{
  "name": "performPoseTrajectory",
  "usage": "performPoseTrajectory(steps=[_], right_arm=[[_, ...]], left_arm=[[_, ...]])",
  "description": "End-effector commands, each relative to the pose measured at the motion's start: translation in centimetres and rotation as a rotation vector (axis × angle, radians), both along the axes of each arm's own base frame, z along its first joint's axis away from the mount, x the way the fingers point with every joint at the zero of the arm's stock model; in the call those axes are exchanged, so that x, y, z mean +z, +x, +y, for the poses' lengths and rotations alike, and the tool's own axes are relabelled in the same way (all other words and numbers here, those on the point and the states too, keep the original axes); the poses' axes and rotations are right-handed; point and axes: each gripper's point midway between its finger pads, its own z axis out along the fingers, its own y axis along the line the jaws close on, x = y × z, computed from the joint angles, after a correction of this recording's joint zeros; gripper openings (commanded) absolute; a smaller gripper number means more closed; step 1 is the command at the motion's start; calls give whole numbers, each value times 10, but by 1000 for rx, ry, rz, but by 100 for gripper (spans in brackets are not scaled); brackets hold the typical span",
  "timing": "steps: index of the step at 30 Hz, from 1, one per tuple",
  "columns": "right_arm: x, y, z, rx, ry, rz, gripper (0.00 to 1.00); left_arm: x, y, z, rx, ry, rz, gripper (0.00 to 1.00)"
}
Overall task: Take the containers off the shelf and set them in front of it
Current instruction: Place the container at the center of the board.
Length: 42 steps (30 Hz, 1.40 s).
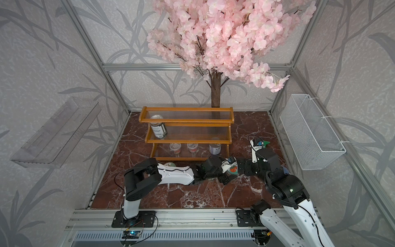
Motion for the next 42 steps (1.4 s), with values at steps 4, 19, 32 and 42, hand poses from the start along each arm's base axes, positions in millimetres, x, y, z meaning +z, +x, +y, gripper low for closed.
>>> performPoseTrajectory(steps=[4, 19, 32, 42], right_arm=[[0, 3, 4, 3, 25, -14, 99], [10, 11, 22, 97, 60, -69, 99], [25, 17, 93, 416, 286, -144, 99], [22, 22, 102, 435, 311, -124, 99]], left_arm=[[30, 1, 2, -20, -31, -32, 94], [73, -6, 59, 56, 30, -24, 100], [119, 65, 243, 587, -41, 1, 100], [156, 108, 371, 1001, -93, -96, 100]])
